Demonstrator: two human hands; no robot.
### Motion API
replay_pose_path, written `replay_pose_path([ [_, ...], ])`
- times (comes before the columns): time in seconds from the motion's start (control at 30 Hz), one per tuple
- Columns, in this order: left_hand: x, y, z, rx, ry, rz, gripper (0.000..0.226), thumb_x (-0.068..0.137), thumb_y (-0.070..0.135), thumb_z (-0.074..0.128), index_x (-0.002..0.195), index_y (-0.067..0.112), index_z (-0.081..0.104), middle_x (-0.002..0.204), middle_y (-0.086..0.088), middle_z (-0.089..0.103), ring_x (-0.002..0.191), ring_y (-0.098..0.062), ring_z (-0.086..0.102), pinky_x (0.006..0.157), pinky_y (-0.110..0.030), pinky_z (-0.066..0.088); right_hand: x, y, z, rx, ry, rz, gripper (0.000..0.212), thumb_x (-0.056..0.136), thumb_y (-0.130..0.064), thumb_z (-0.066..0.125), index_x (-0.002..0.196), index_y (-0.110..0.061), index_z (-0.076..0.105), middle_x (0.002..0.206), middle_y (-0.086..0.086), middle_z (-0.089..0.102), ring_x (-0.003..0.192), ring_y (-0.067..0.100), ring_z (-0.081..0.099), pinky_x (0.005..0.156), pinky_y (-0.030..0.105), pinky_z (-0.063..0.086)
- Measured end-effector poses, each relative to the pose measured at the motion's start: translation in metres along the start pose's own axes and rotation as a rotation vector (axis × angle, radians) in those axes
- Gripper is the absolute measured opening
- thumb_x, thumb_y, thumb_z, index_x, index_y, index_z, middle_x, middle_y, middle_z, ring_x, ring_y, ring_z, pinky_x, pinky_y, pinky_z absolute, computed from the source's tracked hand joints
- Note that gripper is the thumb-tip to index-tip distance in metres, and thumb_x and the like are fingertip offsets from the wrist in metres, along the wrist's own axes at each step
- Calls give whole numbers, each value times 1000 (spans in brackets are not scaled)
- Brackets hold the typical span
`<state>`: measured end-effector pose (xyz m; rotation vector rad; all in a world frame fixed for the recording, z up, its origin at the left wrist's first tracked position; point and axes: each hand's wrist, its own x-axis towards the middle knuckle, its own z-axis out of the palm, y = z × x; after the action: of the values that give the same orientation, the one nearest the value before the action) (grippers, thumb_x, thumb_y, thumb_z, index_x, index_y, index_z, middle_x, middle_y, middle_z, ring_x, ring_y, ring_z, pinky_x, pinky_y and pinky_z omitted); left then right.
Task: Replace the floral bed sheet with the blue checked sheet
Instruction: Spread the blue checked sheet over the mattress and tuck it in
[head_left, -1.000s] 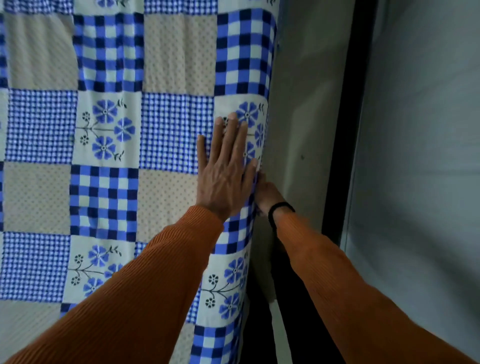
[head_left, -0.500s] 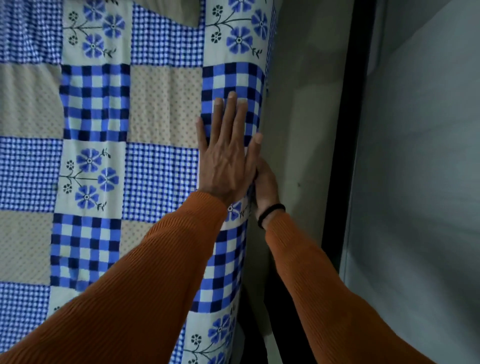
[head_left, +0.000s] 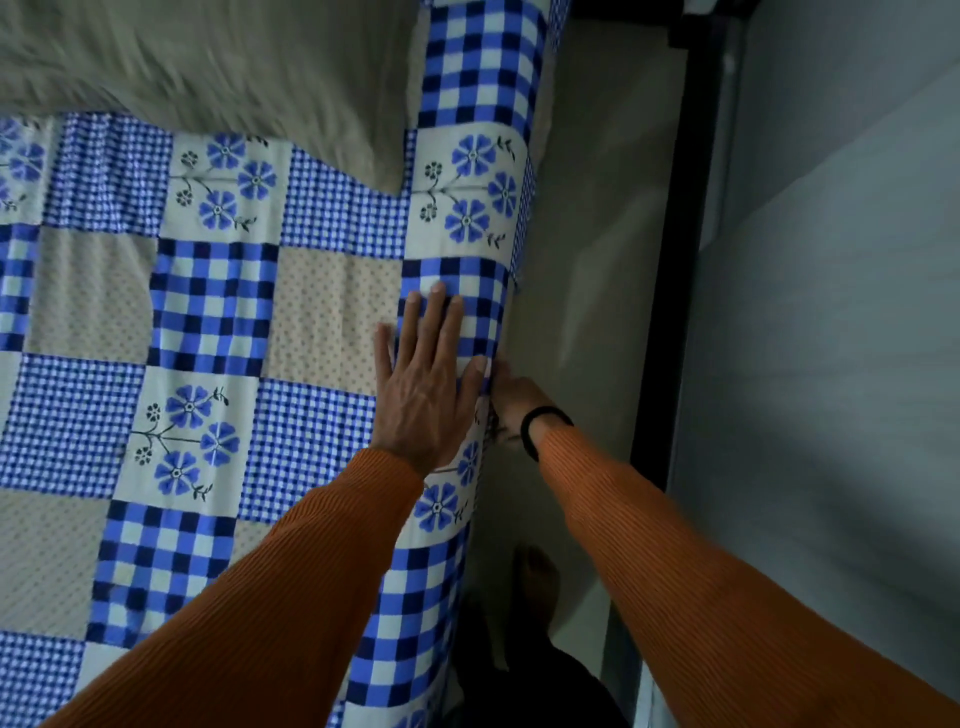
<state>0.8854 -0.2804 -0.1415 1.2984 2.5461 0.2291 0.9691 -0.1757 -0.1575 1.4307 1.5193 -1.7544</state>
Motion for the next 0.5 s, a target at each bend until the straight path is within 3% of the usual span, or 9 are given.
replay_pose_path([
  [0.07,14,4,-9,-18,-4,-8,67,106,52,19,163,19,5,170,1,-6,156,-19,-11,124,-58,5,1,-8,-25,-34,151,-14,42,106,-51,36,106,-19,63,103,6,67,86,19,63,77,30,53],
  [0.1,24,7,-13,-26,-2,-2,67,107,52,20,163,19,5,170,1,-6,156,-18,-10,125,-57,5,6,-11,-33,37,214,-51,37,104,-48,41,99,-20,64,102,4,67,85,17,62,77,28,51],
  [0.2,64,12,-22,-28,13,30,67,107,51,21,163,19,2,170,1,-7,156,-17,-11,125,-56,3,38,-32,-50,374,296,-172,26,99,-39,51,104,-26,72,113,0,73,107,23,68,99,40,54],
  [0.27,96,13,-23,-37,18,43,66,107,51,19,163,19,3,170,1,-7,156,-17,-10,125,-55,3,62,-52,-55,523,268,-247,24,101,-39,53,105,-27,74,114,0,74,111,21,68,101,41,53],
  [0.37,144,14,-23,-32,16,61,66,107,50,20,163,19,4,170,2,-5,156,-16,-9,125,-54,5,89,-75,-47,665,241,-254,39,104,-46,48,119,-17,69,123,1,71,113,21,67,99,40,54],
  [0.5,200,14,-35,-15,5,81,67,108,52,20,162,19,0,170,2,-10,156,-16,-14,126,-55,1,108,-95,-52,679,195,-86,67,94,-77,34,134,-30,60,133,-6,65,116,14,64,99,36,52],
])
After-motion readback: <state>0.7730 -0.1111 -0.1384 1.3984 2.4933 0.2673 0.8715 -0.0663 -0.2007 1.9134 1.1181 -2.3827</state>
